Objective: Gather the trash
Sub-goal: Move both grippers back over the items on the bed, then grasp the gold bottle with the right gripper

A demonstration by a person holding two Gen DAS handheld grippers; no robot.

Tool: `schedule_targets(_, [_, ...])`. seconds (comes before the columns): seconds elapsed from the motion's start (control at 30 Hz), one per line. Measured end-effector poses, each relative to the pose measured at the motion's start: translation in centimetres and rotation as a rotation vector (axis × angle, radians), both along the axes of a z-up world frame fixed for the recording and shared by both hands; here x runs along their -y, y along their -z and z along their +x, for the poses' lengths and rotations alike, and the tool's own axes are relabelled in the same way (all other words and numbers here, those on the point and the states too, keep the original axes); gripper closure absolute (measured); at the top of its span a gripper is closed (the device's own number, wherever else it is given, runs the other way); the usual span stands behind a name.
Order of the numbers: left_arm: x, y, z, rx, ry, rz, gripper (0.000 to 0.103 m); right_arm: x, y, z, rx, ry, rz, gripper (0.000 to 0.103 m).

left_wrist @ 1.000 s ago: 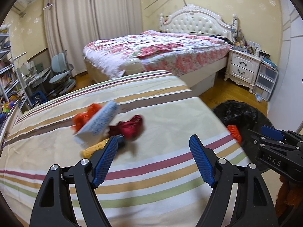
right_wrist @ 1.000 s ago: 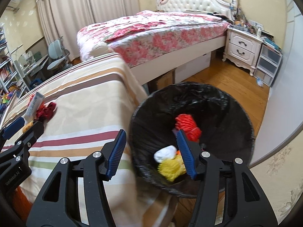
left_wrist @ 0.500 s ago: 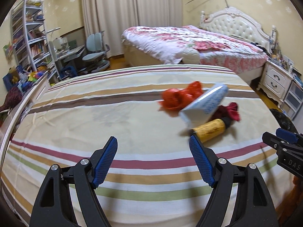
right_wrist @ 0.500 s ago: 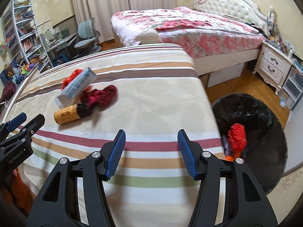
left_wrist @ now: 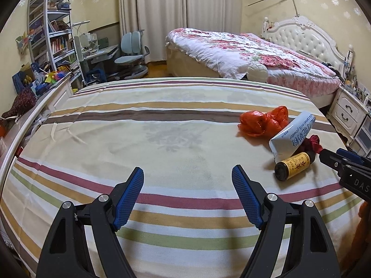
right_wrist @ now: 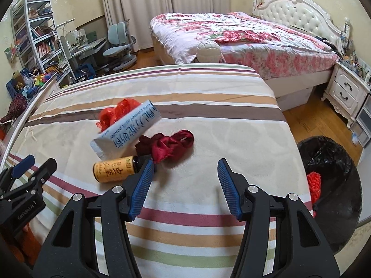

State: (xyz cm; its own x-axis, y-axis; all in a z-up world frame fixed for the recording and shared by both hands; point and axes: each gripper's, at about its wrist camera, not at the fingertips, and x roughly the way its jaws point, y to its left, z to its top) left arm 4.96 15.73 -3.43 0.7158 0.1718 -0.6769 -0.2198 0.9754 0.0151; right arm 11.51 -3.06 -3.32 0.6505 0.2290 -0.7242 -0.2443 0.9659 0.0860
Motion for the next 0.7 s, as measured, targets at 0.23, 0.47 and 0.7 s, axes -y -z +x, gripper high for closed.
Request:
schedule_targets(0.23, [0.1,0.0,0.3,-0.001,0.001,-0.003,0.027,-2.8,-0.1,0.0,0.000,-0.037,-0.004,0.047])
schedule_targets(0.47, [0.1,0.2,0.3,-0.001,0.006,-0.003,0.027,-5.0,0.4,-0.3,0.000,-0.067,-0.034,0.040])
schedule_targets(0.7, [-0.1,0.3,0.2,0.001,0.009,-0.009,0.027,-3.9,2.0,-0.8,-0.048,-0.054,-0.051,0.040])
